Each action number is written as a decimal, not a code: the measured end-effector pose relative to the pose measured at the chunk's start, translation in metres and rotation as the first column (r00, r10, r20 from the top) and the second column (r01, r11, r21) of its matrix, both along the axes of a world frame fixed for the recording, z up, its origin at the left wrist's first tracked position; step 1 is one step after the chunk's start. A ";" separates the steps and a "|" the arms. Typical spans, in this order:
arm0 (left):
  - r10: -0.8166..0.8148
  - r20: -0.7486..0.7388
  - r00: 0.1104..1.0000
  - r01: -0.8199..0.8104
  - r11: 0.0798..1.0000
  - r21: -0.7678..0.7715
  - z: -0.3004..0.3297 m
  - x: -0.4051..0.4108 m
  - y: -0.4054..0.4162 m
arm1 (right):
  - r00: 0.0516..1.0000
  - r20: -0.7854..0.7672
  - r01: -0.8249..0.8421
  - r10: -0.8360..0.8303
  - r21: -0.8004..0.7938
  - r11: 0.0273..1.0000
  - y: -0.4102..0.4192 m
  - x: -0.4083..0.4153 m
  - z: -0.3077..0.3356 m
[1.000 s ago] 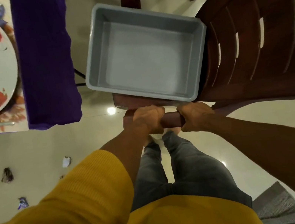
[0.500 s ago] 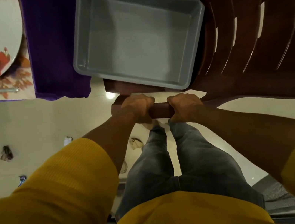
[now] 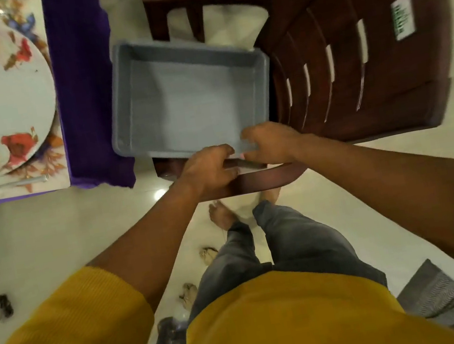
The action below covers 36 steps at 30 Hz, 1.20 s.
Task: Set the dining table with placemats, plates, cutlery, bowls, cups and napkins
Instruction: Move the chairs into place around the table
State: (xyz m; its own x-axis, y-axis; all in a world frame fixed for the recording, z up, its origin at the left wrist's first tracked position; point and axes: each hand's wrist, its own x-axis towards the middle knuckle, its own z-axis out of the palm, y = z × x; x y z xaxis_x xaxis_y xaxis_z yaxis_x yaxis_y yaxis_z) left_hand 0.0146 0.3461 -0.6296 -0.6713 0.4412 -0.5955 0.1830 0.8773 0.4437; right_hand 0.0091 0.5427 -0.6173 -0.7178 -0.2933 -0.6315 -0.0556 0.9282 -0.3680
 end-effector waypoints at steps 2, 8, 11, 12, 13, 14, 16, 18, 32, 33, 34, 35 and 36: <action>0.054 -0.072 0.996 -0.050 0.997 0.053 0.025 -0.001 0.012 | 0.987 -0.121 0.101 -0.106 -0.040 0.994 0.013 -0.001 0.029; 0.193 -0.183 0.964 -0.152 0.965 0.214 0.086 0.005 0.054 | 0.884 -0.381 0.208 -0.271 -0.200 0.957 0.058 0.009 0.088; 0.252 -0.197 0.948 -0.187 0.937 0.296 0.112 0.011 0.088 | 0.838 -0.466 0.185 -0.285 -0.248 0.951 0.090 0.010 0.108; 0.271 -0.196 0.942 -0.199 0.925 0.323 0.119 0.013 0.103 | 0.825 -0.490 0.172 -0.280 -0.254 0.952 0.103 0.010 0.115; 0.290 -0.191 0.938 -0.212 0.914 0.345 0.124 0.016 0.116 | 0.818 -0.504 0.162 -0.277 -0.261 0.952 0.116 0.009 0.120; 0.306 -0.191 0.933 -0.223 0.904 0.364 0.129 0.018 0.133 | 0.808 -0.520 0.150 -0.276 -0.271 0.951 0.132 0.007 0.127; 0.335 -0.184 0.924 -0.242 0.885 0.399 0.137 0.021 0.163 | 0.793 -0.552 0.113 -0.260 -0.286 0.952 0.158 0.003 0.139; 0.372 -0.166 0.913 -0.274 0.862 0.426 0.143 0.022 0.198 | 0.782 -0.576 0.068 -0.236 -0.298 0.952 0.191 0.001 0.151; 0.574 -0.157 0.804 -0.453 0.761 0.465 0.134 -0.004 0.380 | 0.846 -0.528 -0.041 -0.077 -0.209 0.977 0.369 -0.036 0.173; 0.587 -0.156 0.795 -0.470 0.757 0.453 0.132 -0.010 0.386 | 0.849 -0.526 -0.057 -0.056 -0.196 0.979 0.371 -0.044 0.173; 0.600 -0.156 0.785 -0.486 0.752 0.446 0.129 -0.016 0.390 | 0.848 -0.529 -0.078 -0.032 -0.184 0.980 0.373 -0.053 0.171; 0.614 -0.153 0.774 -0.503 0.744 0.440 0.127 -0.024 0.394 | 0.847 -0.532 -0.106 -0.001 -0.170 0.980 0.373 -0.064 0.170; 0.628 -0.143 0.765 -0.521 0.734 0.435 0.124 -0.032 0.398 | 0.848 -0.529 -0.133 0.032 -0.154 0.979 0.373 -0.076 0.168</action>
